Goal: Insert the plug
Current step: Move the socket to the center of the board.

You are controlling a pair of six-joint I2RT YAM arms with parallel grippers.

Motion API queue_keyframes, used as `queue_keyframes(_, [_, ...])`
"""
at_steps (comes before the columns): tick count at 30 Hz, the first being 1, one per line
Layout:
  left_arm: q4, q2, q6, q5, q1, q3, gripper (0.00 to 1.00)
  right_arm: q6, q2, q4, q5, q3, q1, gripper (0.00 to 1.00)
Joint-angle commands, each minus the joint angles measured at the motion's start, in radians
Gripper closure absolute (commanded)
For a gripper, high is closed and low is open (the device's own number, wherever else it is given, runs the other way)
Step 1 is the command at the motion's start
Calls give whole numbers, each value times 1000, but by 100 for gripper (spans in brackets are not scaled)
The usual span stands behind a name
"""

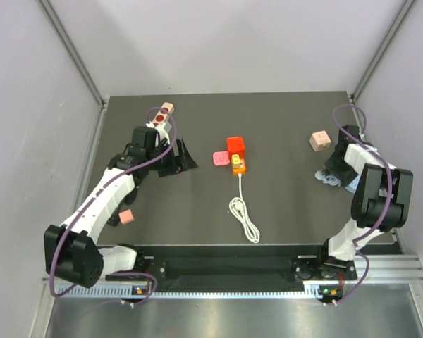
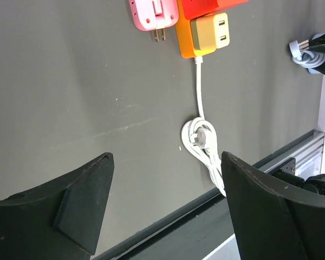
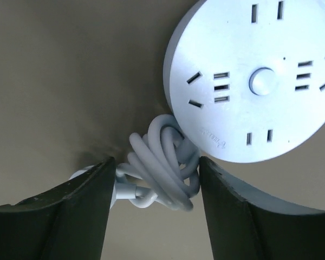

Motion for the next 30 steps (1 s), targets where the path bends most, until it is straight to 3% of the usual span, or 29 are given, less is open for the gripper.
queue_keyframes(1, [24,0,27,2,-4,17,16,-55,1,100,-85,28,-8,39])
queue_keyframes(8, [34,0,22,-5,-4,13,16,-183,-83,133,-211,-55,62,72])
queue_keyframes(14, [30,0,25,-67,-3,10,16,-135,-129,107,-246,-114,295,74])
queue_keyframes(22, [14,43,14,-133,-4,22,17,-22,-189,134,-262,-185,509,61])
queue_keyframes(26, [-35,104,-41,-261,-1,77,17,-23,-234,101,-248,-178,552,38])
queue_keyframes(30, [-12,147,-87,-375,8,91,15,-61,-293,64,-191,-170,552,27])
